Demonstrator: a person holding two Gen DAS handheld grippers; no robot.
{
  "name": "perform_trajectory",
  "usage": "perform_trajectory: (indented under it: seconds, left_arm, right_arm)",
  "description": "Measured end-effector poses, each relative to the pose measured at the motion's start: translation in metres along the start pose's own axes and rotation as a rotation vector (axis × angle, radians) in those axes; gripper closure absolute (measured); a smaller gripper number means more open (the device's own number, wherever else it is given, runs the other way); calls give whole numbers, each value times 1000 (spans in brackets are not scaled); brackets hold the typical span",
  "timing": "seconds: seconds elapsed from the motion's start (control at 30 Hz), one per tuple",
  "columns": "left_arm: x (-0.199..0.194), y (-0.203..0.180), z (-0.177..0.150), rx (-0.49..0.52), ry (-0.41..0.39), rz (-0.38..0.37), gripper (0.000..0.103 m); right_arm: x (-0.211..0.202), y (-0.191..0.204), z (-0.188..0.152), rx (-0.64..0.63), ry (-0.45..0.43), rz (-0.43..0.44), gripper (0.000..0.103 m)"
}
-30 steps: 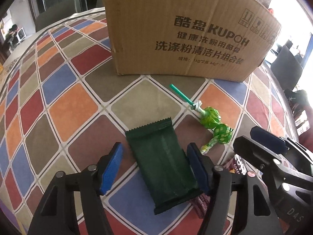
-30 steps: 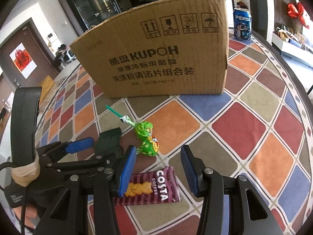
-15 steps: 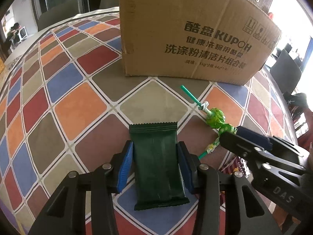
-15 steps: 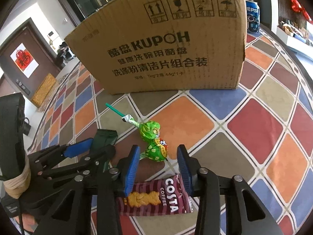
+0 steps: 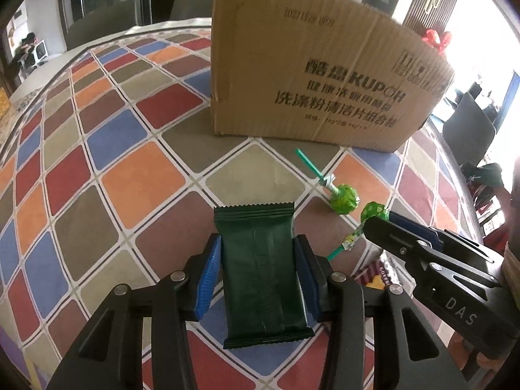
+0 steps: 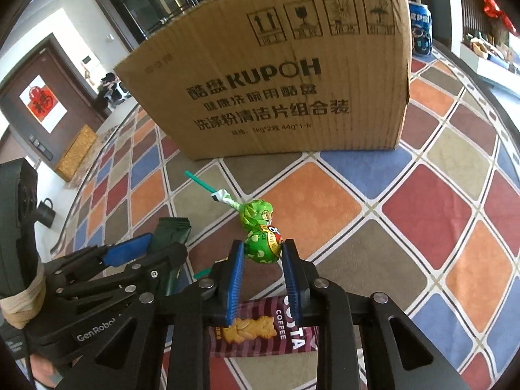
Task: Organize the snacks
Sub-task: 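Grasp the green lollipop with the right tool while the left tool grasps the dark green pack, then lift and carry the lollipop and dark green pack over the box with both tools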
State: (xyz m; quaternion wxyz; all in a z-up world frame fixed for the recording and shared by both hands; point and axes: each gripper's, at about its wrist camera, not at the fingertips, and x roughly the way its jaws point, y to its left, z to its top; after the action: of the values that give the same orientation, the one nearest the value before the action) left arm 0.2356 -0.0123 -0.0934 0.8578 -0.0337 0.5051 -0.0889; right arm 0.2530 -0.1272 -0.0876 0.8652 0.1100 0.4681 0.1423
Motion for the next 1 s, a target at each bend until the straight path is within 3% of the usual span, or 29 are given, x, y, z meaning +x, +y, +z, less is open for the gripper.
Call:
perform_trajectory:
  seconds: [0.43,1.0]
  left_arm:
    - [-45,-8,9,21,-111,-17,59]
    - [-103,-23,43,65,-286,-49,59]
  right_arm:
    - [-30,6,1,-38,-73,-32,78]
    - [-87,17,32,-68,-259,-38,78]
